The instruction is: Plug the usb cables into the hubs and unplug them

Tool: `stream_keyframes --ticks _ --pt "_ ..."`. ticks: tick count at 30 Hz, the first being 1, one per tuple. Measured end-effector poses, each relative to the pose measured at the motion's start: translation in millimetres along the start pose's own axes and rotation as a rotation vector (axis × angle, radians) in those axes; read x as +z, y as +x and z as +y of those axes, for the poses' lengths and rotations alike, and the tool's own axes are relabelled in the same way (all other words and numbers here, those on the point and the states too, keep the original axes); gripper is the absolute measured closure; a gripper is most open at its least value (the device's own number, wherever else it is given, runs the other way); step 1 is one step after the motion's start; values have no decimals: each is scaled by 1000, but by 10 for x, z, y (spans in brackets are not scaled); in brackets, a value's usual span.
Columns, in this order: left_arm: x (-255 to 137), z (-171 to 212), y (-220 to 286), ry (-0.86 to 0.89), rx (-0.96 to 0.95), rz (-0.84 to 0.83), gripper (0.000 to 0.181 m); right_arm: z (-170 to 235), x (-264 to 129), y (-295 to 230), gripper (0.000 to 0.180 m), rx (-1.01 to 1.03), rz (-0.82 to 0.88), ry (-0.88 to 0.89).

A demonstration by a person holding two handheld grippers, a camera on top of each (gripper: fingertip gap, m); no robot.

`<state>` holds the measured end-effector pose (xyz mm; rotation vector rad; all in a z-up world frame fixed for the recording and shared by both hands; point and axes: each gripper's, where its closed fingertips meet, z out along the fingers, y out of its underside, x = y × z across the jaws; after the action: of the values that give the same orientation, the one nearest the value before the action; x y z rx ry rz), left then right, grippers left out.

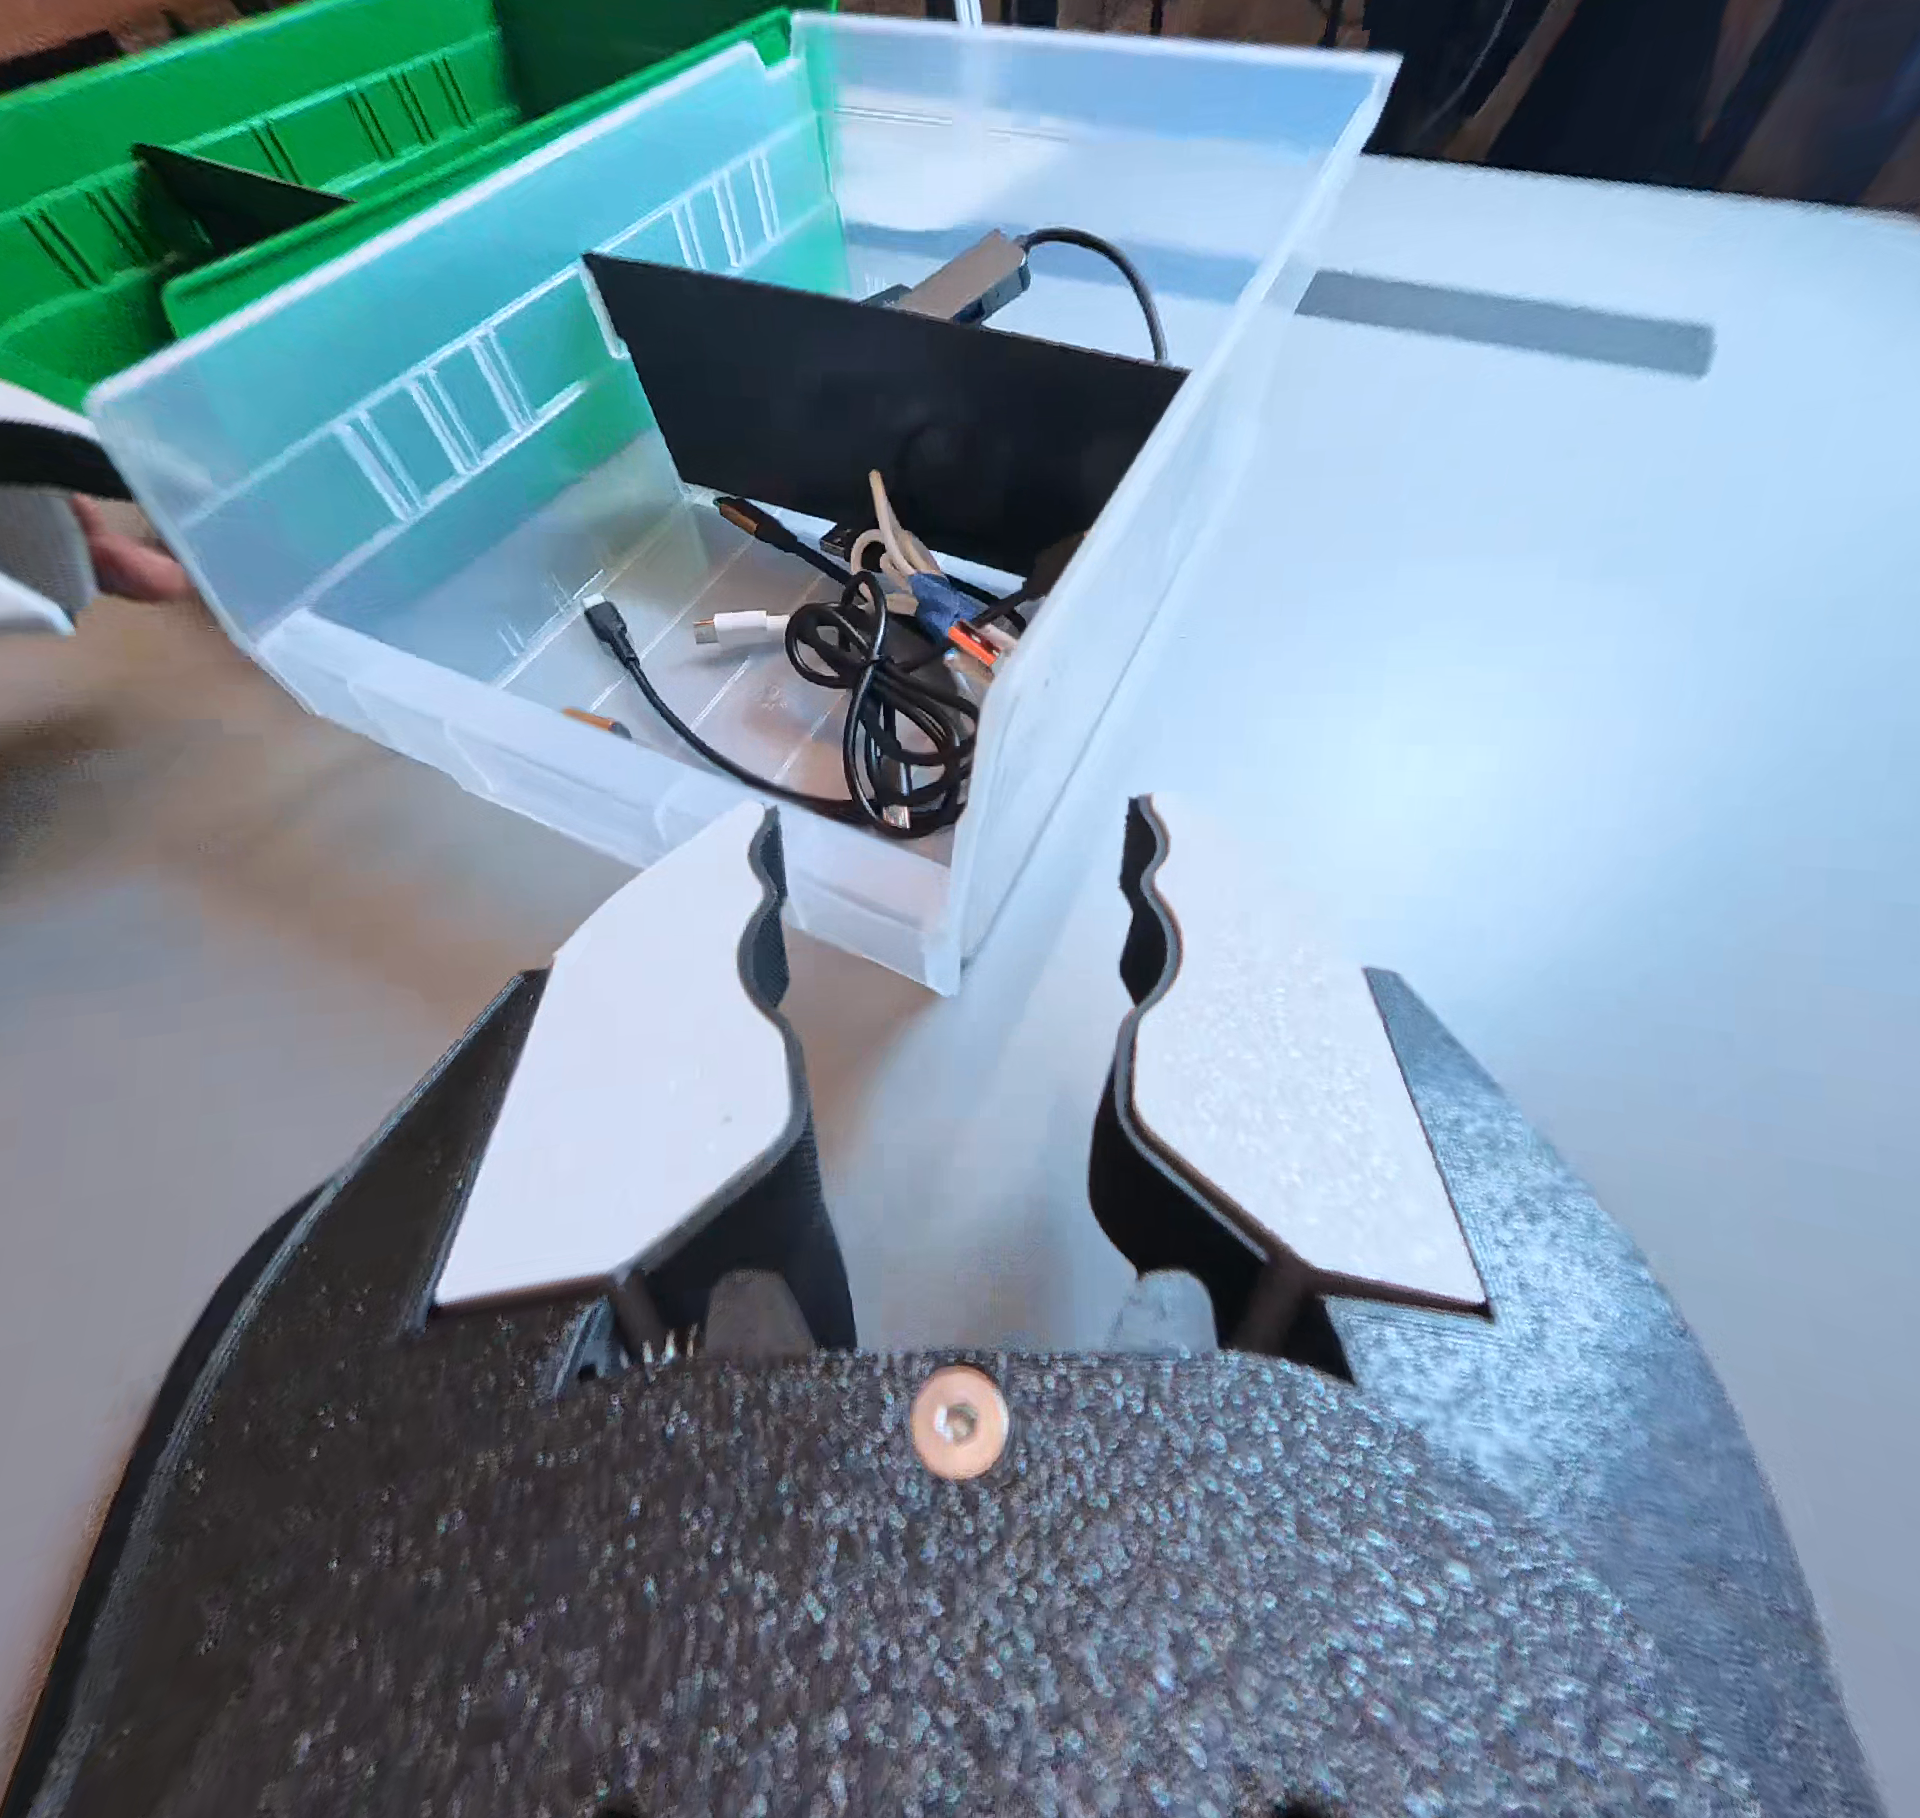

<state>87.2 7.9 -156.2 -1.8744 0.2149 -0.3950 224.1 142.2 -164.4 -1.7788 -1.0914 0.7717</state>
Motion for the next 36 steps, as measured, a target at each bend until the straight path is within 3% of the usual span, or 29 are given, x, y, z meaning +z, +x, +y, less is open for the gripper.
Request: stream_keyframes --ticks 2,4,6,7,11,18,24,30,36 --pt "141 -47 -32 36 -7 -60 125 -25 167 1 128 55 -7 -4" --pt "259 -89 -135 59 21 -145 133 -51 273 75 156 28 68 -10" --pt "296 -94 -255 62 86 -250 149 -57 261 105 166 -138 169 -33" --pt "276 -85 -291 45 144 -294 153 -50 226 89 168 -217 215 -49" --pt "95 -118 -160 29 313 -327 157 -2 -6 -136 168 -217 222 -13" --pt "-426 -411 423 141 414 -260 161 -131 -801 -596 171 -247 306 153" --pt "-1226 -970 530 284 503 -348 162 -838 -1174 -1202 169 -390 272 346" --pt "-2418 -1165 15 308 527 -550 161 -1517 -581 -2162 168 -399 19 521" --pt "-3571 -790 -600 203 522 -764 161 -1721 323 -3329 166 -414 -247 524"
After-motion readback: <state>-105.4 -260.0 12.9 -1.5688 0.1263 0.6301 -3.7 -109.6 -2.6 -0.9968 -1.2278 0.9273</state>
